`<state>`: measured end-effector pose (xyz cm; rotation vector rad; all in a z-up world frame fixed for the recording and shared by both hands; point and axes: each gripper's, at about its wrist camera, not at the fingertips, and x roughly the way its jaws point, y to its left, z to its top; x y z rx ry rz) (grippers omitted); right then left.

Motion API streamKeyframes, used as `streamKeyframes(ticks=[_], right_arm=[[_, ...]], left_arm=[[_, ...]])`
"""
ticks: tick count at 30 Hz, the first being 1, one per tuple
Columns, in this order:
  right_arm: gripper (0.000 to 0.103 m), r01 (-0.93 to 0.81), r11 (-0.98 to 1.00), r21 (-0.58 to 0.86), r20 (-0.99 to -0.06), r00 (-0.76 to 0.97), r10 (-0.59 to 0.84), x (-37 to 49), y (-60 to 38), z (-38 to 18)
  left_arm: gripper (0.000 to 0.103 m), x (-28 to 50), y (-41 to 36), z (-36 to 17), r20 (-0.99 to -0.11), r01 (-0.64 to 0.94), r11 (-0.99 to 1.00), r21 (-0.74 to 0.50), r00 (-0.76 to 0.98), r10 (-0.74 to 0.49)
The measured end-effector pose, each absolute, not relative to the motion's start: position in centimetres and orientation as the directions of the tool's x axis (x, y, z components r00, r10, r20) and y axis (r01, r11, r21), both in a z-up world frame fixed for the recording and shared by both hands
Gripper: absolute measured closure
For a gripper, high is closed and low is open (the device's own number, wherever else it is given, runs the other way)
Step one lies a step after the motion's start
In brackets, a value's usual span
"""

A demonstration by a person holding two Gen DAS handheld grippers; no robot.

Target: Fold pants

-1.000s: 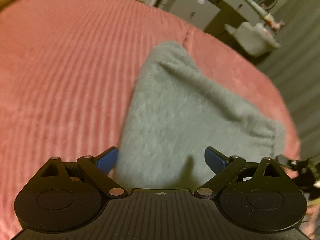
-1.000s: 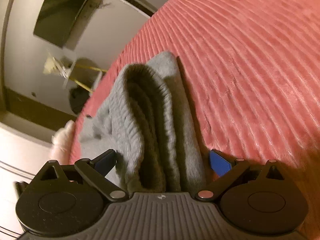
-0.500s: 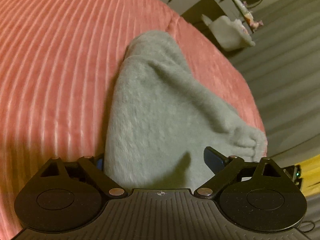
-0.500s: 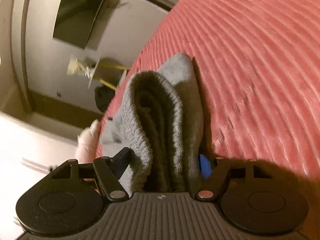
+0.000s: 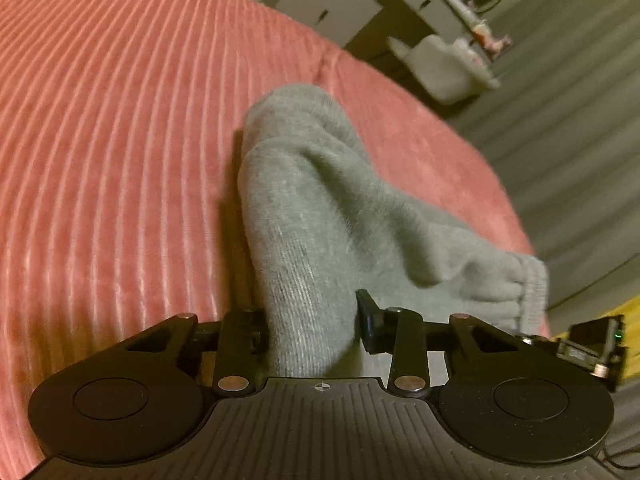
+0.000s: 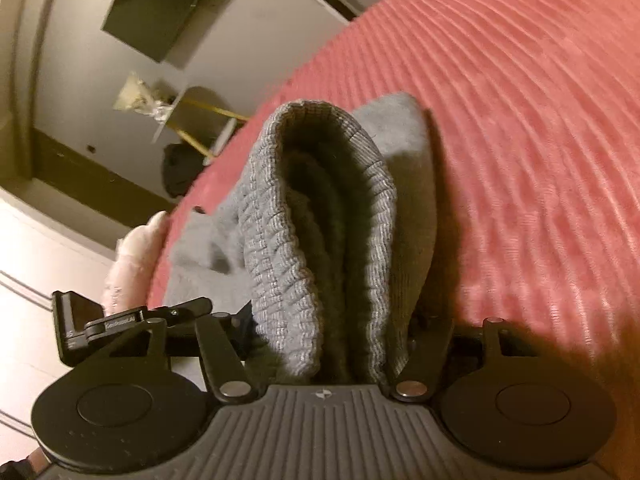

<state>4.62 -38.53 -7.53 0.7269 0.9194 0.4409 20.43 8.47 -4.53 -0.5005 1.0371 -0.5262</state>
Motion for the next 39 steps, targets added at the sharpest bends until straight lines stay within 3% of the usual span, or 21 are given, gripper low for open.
streamKeyframes(ticks=[2, 3, 6, 8, 10, 12, 14, 15, 18, 19, 22, 29, 34, 39], right_arm=[[0.037, -0.036, 0.684, 0.729, -0.567, 0.529, 0.632, 5.1, -38.2, -7.5], [0.034, -0.020, 0.681, 0.732, -0.575, 0.518, 0.633, 5.5, -38.4, -7.8], [0.025, 0.017, 0.645, 0.764, -0.566, 0.497, 0.657, 6.6, -38.6, -8.7], [0.016, 0.017, 0.597, 0.802, -0.528, 0.486, 0.696, 7.0, -38.9, -9.3], [0.010, 0.021, 0.548, 0.836, -0.492, 0.471, 0.732, 7.4, -39.3, -9.9], [0.007, 0.017, 0.520, 0.854, -0.469, 0.456, 0.756, 7.9, -39.9, -10.3], [0.007, 0.027, 0.525, 0.851, -0.478, 0.455, 0.752, 8.3, -39.8, -10.3], [0.008, 0.024, 0.545, 0.838, -0.494, 0.457, 0.740, 8.5, -39.4, -10.1], [0.039, -0.017, 0.691, 0.723, -0.596, 0.491, 0.636, 7.7, -37.4, -8.6], [0.041, -0.040, 0.731, 0.681, -0.620, 0.501, 0.604, 7.4, -36.8, -8.3], [0.044, -0.039, 0.757, 0.652, -0.630, 0.529, 0.569, 6.8, -35.6, -7.0], [0.047, -0.141, 0.789, 0.598, -0.587, 0.592, 0.552, 5.3, -32.3, -1.3], [0.047, -0.167, 0.791, 0.588, -0.544, 0.642, 0.540, 6.1, -32.6, 1.6], [0.047, -0.119, 0.767, 0.631, -0.538, 0.645, 0.543, 8.2, -33.2, 1.1]], left_arm=[[0.058, 20.4, 8.8, -5.3, -0.680, 0.160, 0.774, -0.612, 0.393, -0.619], [0.050, 20.4, 9.0, -5.8, -0.686, 0.142, 0.770, -0.622, 0.376, -0.623], [0.044, 20.5, 9.6, -6.9, -0.661, 0.132, 0.734, -0.666, 0.351, -0.663], [0.033, 20.6, 9.6, -7.1, -0.647, 0.156, 0.714, -0.682, 0.325, -0.689], [0.015, 20.6, 8.9, -7.0, -0.640, 0.190, 0.704, -0.685, 0.306, -0.705], [0.009, 20.9, 7.7, -7.0, -0.655, 0.213, 0.714, -0.667, 0.289, -0.698], [0.010, 21.0, 6.9, -6.9, -0.682, 0.213, 0.743, -0.634, 0.299, -0.667], [0.017, 21.1, 6.6, -6.9, -0.690, 0.202, 0.753, -0.627, 0.306, -0.656], [0.051, 21.1, 6.8, -6.6, -0.721, 0.162, 0.792, -0.589, 0.337, -0.606], [0.060, 21.1, 7.0, -6.4, -0.714, 0.159, 0.786, -0.597, 0.341, -0.611], [0.073, 20.7, 7.2, -5.4, -0.702, 0.124, 0.779, -0.615, 0.364, -0.612], [0.075, 19.4, 4.9, 1.2, -0.633, 0.299, 0.781, -0.549, 0.461, -0.622], [0.074, 20.5, 6.4, 3.4, -0.583, 0.271, 0.775, -0.572, 0.530, -0.616], [0.074, 21.8, 7.6, 2.4, -0.612, 0.226, 0.790, -0.571, 0.524, -0.592]])
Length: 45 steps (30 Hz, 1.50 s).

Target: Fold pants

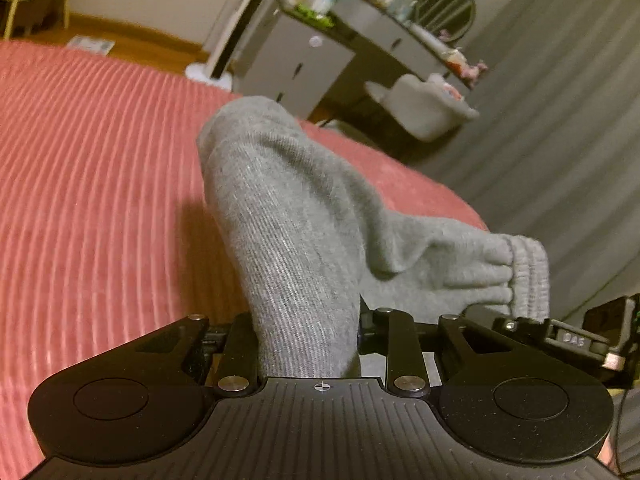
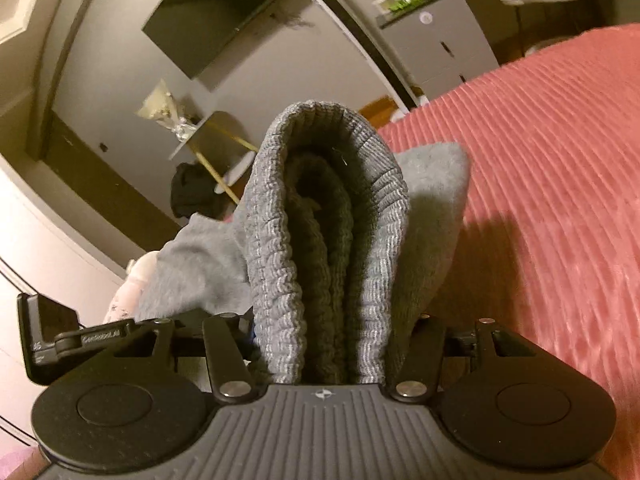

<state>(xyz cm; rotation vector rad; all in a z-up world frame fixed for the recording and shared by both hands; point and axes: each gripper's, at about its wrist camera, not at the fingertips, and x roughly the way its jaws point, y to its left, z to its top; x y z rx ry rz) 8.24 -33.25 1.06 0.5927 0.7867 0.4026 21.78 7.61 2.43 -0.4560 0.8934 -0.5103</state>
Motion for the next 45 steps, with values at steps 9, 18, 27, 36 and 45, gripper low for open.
streamKeyframes(ticks=[9, 18, 27, 36, 45], right_arm=[[0.047, -0.104, 0.757, 0.645, -0.536, 0.645, 0.545, 10.6, -33.8, -0.4], [0.004, 0.078, 0.768, 0.636, -0.679, 0.530, 0.508, 13.0, -35.4, -6.7], [0.043, -0.013, 0.795, 0.606, -0.634, 0.596, 0.493, 13.5, -34.6, -6.2], [0.004, -0.016, 0.897, 0.442, -0.634, 0.701, 0.326, 14.1, -34.4, -1.6], [0.061, -0.107, 0.969, 0.222, -0.448, 0.872, 0.199, 7.4, -28.7, 1.3]], left_arm=[[0.071, 24.1, 8.7, 0.7, -0.584, 0.223, 0.781, -0.583, 0.553, -0.594], [0.015, 26.2, 9.7, -5.4, -0.676, 0.123, 0.757, -0.642, 0.373, -0.635], [0.075, 27.2, 9.5, -4.5, -0.587, 0.106, 0.684, -0.722, 0.431, -0.686], [0.036, 26.5, 9.1, -1.3, -0.737, -0.006, 0.907, -0.422, 0.585, -0.339], [0.007, 20.2, 1.9, 0.2, -0.688, 0.160, 0.954, -0.253, 0.663, -0.294]])
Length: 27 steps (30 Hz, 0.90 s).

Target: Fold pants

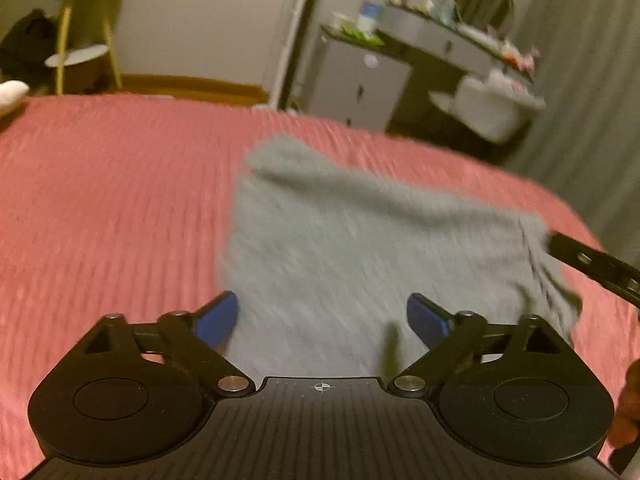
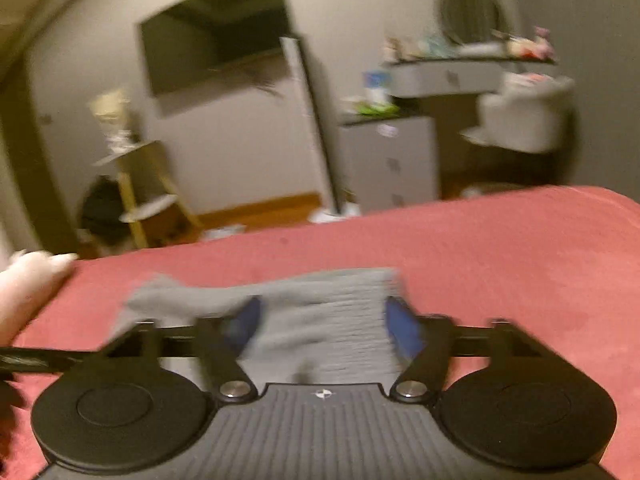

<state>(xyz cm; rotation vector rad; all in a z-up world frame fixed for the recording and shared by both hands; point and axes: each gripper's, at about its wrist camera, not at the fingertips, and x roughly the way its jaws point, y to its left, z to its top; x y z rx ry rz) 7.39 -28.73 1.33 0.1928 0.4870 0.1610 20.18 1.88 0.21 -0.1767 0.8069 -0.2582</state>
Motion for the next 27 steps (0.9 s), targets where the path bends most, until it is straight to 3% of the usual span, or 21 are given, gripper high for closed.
streamKeyframes(ticks=[3, 4, 5, 8, 10, 11, 13, 17, 18, 19, 20, 23, 27], right_arm=[[0.062, -0.166, 0.973, 0.161, -0.489, 0.843, 0.225, 7.1, -26.0, -0.6], [0.069, -0.154, 0.982, 0.114, -0.529, 0.827, 0.191, 7.0, -25.5, -1.9], [0.072, -0.150, 0.988, 0.049, -0.564, 0.812, 0.151, 6.8, -24.9, -3.4], [0.072, -0.223, 0.950, -0.217, -0.505, 0.859, 0.086, 3.9, -23.0, -6.3], [0.070, -0.206, 0.932, -0.297, -0.497, 0.867, 0.033, 2.7, -21.9, -5.8], [0.068, -0.198, 0.938, -0.286, -0.496, 0.868, 0.032, 2.2, -21.9, -5.0], [0.040, -0.188, 0.968, -0.169, -0.495, 0.865, 0.082, 0.6, -22.6, -4.1], [0.033, -0.153, 0.983, -0.098, -0.581, 0.811, 0.069, -0.6, -22.8, -5.2], [0.025, -0.136, 0.987, -0.088, -0.591, 0.805, 0.058, -0.3, -22.8, -4.9], [0.009, -0.111, 0.991, -0.070, -0.615, 0.788, 0.044, -0.4, -23.0, -4.7], [0.005, -0.077, 0.996, -0.035, -0.649, 0.760, 0.036, -0.4, -23.3, -4.7], [0.004, -0.027, 0.999, 0.023, -0.644, 0.764, 0.035, -1.9, -23.9, -4.0], [0.004, -0.017, 0.999, 0.044, -0.628, 0.777, 0.041, -4.9, -23.1, -2.7]], left_arm=[[0.007, 18.9, -0.4, -2.0, -0.750, 0.225, 0.974, -0.014, 0.642, -0.159], [0.006, 18.4, -0.1, -2.7, -0.747, 0.231, 0.973, 0.019, 0.649, -0.140], [0.006, 18.0, 1.2, -3.1, -0.743, 0.222, 0.975, -0.030, 0.648, -0.171], [0.006, 17.5, 4.2, -2.8, -0.769, 0.064, 0.982, -0.175, 0.615, -0.177], [0.006, 16.3, 5.5, -1.8, -0.761, -0.018, 0.977, -0.215, 0.630, -0.155], [0.006, 15.5, 5.8, -1.5, -0.759, -0.032, 0.977, -0.212, 0.635, -0.144], [0.003, 14.3, 5.5, -1.6, -0.759, -0.030, 0.983, -0.183, 0.640, -0.121], [0.003, 11.9, 3.9, -1.5, -0.757, -0.033, 0.992, -0.119, 0.649, -0.069], [0.003, 11.4, 3.7, -1.6, -0.760, -0.020, 0.995, -0.098, 0.647, -0.062], [0.003, 10.9, 3.4, -1.7, -0.766, -0.003, 0.997, -0.073, 0.640, -0.054], [0.003, 9.9, 2.9, -2.1, -0.775, 0.017, 0.999, -0.037, 0.631, -0.039], [0.003, 7.6, 1.9, -2.2, -0.781, 0.036, 0.999, 0.027, 0.625, -0.002], [0.003, 5.1, 1.5, -0.5, -0.730, 0.027, 1.000, -0.009, 0.683, -0.025]])
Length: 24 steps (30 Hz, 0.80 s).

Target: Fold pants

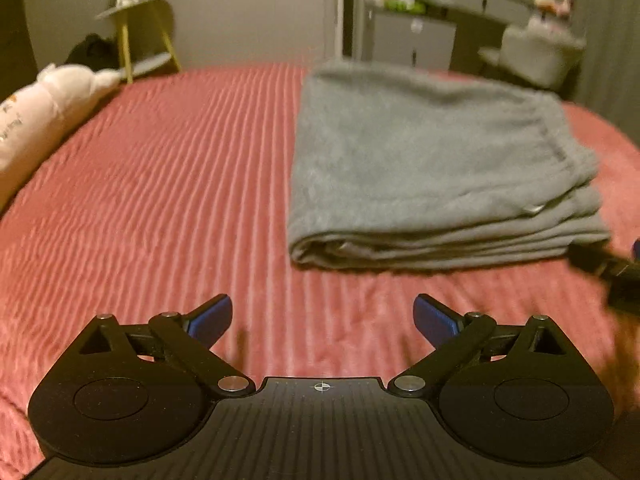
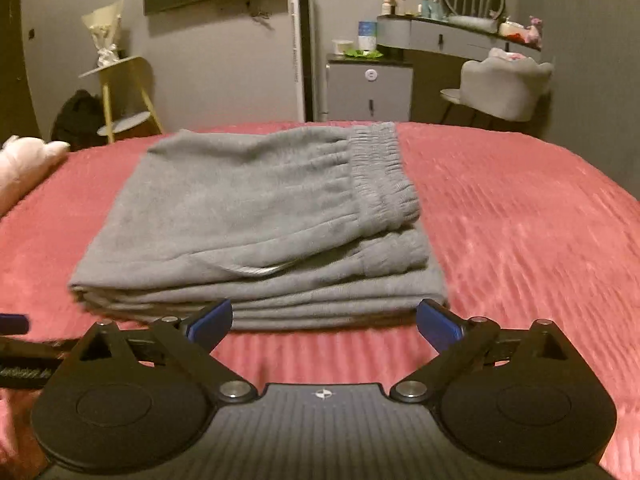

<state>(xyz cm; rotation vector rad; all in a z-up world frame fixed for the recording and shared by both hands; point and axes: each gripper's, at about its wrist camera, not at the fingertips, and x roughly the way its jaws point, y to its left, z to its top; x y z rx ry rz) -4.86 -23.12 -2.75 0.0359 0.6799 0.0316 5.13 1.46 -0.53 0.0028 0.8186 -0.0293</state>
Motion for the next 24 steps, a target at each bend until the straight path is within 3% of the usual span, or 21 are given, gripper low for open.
streamKeyframes(ticks=[5, 11, 16, 24], right_arm=[[0.004, -0.035, 0.995, -0.098, -0.667, 0.744, -0.040, -6.5, -20.1, -1.7], [0.004, -0.055, 0.976, -0.211, -0.547, 0.834, -0.071, -11.0, -18.0, 1.4], [0.004, -0.012, 0.984, -0.176, -0.504, 0.860, -0.080, -12.7, -18.4, 3.7], [0.004, 0.020, 0.996, -0.088, -0.557, 0.828, -0.066, -11.3, -19.5, 5.2]], left_arm=[[0.003, 3.1, 0.4, 1.4, -0.679, 0.022, 0.998, 0.053, 0.734, 0.020], [0.002, 0.5, 0.5, 4.0, -0.628, -0.015, 0.999, 0.041, 0.777, 0.038], [0.002, -0.8, 0.3, 5.5, -0.593, -0.010, 1.000, 0.027, 0.805, 0.024], [0.002, 0.4, 0.2, 6.0, -0.574, -0.015, 1.000, -0.015, 0.819, 0.004]])
